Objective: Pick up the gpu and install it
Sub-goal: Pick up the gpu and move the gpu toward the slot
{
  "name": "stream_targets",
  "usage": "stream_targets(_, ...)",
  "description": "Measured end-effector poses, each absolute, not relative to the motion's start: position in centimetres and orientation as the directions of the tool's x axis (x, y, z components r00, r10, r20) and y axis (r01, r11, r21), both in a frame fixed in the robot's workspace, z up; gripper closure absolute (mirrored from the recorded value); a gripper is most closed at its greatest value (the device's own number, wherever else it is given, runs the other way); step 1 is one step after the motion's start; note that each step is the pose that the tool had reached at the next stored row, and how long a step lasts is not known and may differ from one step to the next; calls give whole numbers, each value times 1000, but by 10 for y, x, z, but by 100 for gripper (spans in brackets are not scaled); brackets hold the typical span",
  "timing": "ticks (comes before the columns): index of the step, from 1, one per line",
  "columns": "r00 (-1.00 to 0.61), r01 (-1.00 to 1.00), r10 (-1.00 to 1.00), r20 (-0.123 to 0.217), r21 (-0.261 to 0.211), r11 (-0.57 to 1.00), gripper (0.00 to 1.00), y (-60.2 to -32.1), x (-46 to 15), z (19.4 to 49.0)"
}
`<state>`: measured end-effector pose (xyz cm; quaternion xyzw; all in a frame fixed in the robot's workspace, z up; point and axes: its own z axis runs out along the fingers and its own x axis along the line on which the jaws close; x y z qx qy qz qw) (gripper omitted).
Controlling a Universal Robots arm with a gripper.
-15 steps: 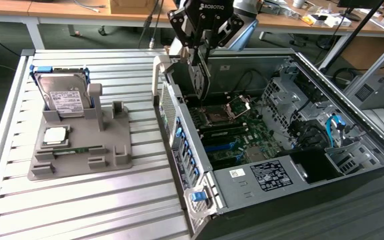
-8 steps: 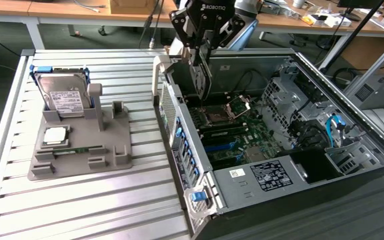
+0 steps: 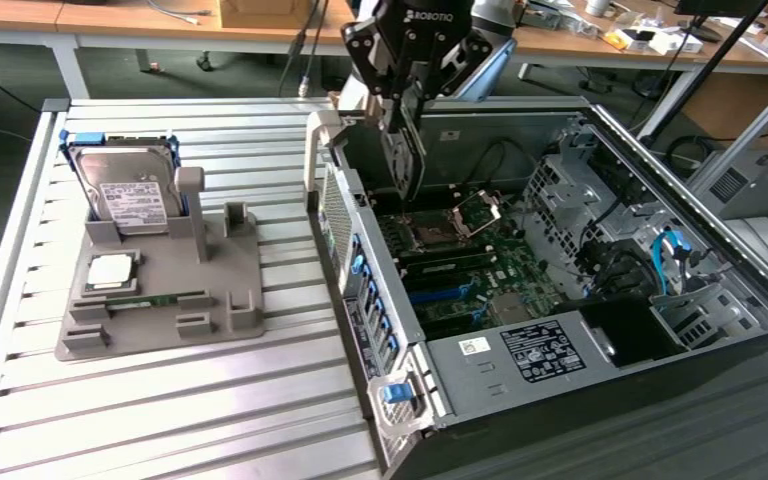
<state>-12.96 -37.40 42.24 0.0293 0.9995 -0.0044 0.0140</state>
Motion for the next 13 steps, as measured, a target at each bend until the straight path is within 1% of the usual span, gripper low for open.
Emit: stream_targets(13,-998,59,58,-28,-8,998,73,-375,-124,420)
